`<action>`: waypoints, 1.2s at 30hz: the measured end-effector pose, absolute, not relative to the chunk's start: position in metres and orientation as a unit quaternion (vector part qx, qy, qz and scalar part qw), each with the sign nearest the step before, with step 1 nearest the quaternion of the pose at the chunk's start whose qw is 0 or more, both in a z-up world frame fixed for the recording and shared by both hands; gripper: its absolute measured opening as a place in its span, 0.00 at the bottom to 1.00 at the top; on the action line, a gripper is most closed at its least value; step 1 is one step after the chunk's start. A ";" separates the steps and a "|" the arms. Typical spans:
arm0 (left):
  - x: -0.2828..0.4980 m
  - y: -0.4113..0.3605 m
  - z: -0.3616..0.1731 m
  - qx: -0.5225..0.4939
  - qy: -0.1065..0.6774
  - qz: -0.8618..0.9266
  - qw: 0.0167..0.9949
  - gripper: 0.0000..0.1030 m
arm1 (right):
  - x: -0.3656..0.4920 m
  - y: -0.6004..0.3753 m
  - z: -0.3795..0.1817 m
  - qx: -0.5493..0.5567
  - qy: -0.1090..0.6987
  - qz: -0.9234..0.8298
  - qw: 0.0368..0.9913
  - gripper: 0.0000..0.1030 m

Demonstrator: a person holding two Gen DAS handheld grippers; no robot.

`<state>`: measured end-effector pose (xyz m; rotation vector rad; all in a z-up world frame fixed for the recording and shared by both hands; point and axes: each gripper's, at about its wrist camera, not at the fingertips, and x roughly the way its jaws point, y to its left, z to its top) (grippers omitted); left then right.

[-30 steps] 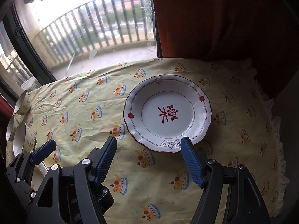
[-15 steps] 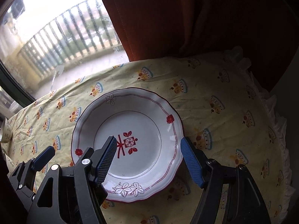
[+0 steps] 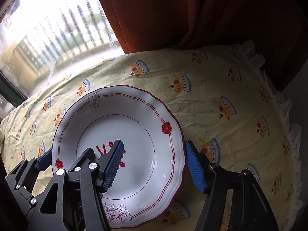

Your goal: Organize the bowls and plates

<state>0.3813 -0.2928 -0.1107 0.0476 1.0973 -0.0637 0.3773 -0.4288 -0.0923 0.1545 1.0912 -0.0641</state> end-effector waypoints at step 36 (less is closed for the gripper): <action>0.310 -0.197 -0.111 -0.009 0.544 0.028 0.839 0.55 | 0.330 -0.337 -0.107 -0.019 0.562 0.059 0.825 0.44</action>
